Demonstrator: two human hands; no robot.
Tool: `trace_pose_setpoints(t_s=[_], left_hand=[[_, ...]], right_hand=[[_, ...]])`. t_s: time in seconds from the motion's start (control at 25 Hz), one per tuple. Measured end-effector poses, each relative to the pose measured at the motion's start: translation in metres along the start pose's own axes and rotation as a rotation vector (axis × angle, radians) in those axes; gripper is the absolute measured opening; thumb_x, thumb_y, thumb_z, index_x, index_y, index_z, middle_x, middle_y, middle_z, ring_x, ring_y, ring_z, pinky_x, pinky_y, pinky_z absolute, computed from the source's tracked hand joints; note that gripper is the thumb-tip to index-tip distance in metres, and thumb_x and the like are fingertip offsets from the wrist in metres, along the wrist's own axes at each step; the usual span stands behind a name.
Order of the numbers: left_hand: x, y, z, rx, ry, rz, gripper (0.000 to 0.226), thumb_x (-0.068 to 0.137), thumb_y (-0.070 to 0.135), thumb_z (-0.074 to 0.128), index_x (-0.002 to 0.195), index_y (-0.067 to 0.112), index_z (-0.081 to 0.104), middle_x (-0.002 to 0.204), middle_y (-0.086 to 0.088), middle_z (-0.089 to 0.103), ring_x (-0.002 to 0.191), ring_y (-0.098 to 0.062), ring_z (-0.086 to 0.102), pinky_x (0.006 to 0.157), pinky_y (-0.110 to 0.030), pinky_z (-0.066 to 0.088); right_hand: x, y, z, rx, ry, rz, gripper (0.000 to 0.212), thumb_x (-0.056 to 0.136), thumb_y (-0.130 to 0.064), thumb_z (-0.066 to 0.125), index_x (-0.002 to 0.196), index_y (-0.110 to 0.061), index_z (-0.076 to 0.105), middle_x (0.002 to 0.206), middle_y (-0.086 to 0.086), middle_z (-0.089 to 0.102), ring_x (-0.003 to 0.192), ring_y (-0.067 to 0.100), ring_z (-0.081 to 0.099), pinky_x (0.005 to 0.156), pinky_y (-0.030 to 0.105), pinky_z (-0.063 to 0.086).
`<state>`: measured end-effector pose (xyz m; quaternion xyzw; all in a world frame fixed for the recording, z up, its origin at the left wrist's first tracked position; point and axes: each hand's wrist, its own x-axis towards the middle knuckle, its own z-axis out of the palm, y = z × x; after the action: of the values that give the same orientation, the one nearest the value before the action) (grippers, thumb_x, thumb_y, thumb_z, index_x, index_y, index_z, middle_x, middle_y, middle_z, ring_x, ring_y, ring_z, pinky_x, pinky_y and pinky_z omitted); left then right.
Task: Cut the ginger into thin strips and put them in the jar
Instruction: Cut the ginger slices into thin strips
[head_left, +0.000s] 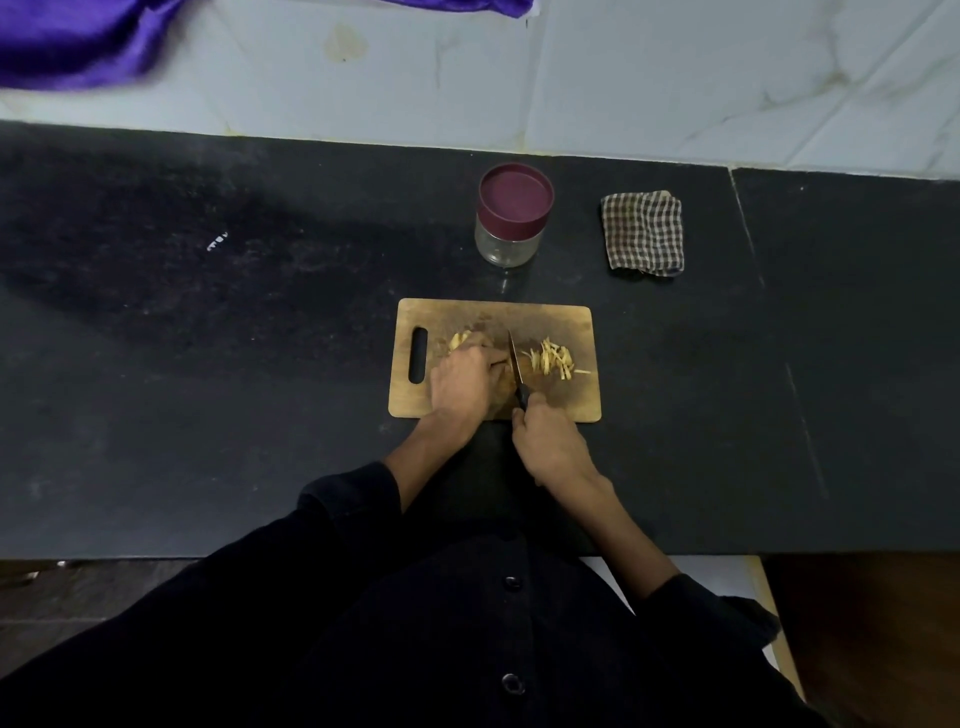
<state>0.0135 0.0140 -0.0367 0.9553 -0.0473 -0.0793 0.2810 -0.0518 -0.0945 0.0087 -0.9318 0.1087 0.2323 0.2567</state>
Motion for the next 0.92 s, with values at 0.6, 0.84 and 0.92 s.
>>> trace_pose_setpoints(t_s=[0.6, 0.84, 0.92], left_hand=[[0.002, -0.002, 0.005, 0.028, 0.016, -0.029, 0.024, 0.09, 0.032, 0.063, 0.111, 0.024, 0.07, 0.108, 0.005, 0.063, 0.094, -0.016, 0.063, 0.078, -0.038, 0.053], [-0.002, -0.003, 0.0, -0.055, 0.069, 0.035, 0.03, 0.089, 0.019, 0.065, 0.119, 0.02, 0.066, 0.113, 0.001, 0.064, 0.098, -0.018, 0.063, 0.085, -0.041, 0.053], [-0.004, -0.003, 0.0, -0.045, 0.07, 0.049, 0.027, 0.091, 0.017, 0.062, 0.116, 0.021, 0.068, 0.11, 0.001, 0.063, 0.094, -0.018, 0.062, 0.082, -0.041, 0.053]], right_hand=[[-0.019, 0.02, 0.012, 0.049, 0.022, 0.067, 0.03, 0.106, -0.028, 0.034, 0.122, -0.006, 0.047, 0.11, 0.016, 0.063, 0.099, 0.032, 0.06, 0.075, 0.039, 0.044], [-0.015, 0.018, 0.008, 0.066, 0.036, 0.027, 0.026, 0.105, -0.03, 0.036, 0.113, -0.009, 0.05, 0.097, 0.008, 0.058, 0.092, 0.028, 0.06, 0.072, 0.037, 0.044], [-0.013, 0.014, 0.009, 0.067, 0.04, 0.0, 0.027, 0.105, -0.03, 0.037, 0.117, -0.009, 0.05, 0.102, 0.01, 0.061, 0.095, 0.03, 0.061, 0.075, 0.039, 0.047]])
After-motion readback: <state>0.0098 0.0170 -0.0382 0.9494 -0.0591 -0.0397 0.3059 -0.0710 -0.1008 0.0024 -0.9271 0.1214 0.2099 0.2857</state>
